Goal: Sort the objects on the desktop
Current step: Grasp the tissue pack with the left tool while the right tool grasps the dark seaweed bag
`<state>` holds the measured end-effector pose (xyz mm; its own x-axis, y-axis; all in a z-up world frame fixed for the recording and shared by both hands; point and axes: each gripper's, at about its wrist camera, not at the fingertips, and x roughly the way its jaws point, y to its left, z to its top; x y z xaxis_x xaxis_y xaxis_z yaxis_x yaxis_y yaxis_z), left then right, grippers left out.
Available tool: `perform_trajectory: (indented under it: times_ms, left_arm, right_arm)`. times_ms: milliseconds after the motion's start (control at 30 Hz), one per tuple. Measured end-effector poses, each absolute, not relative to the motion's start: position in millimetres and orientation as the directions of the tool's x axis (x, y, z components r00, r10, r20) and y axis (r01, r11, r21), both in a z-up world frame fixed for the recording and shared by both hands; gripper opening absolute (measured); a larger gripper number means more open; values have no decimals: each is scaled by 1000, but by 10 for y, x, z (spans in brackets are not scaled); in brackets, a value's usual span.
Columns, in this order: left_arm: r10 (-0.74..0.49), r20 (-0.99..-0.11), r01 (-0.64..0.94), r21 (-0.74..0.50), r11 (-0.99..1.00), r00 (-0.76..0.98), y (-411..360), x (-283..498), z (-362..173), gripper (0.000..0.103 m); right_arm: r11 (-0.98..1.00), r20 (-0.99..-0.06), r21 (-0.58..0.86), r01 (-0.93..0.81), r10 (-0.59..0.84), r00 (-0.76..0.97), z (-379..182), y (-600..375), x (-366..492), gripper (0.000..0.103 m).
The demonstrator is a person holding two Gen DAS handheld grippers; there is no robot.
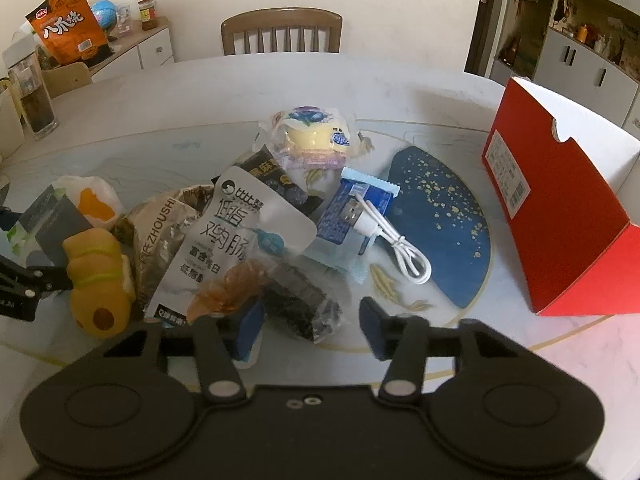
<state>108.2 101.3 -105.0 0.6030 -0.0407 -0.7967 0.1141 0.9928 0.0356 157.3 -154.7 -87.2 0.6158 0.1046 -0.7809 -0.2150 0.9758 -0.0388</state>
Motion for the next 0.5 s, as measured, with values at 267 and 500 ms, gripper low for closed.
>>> perform_trajectory:
  times_ms: [267, 500]
  left_arm:
    - [-23, -786, 86, 38, 996, 618, 1025, 1055, -1000, 72]
    - [-34, -771, 76, 19, 997, 636, 1059, 993, -927, 57]
  right_arm:
    - [981, -784, -44, -190, 84, 615, -856, -1549, 1551, 33]
    - [986, -779, -55, -157, 56, 625, -791, -1597, 1506, 29]
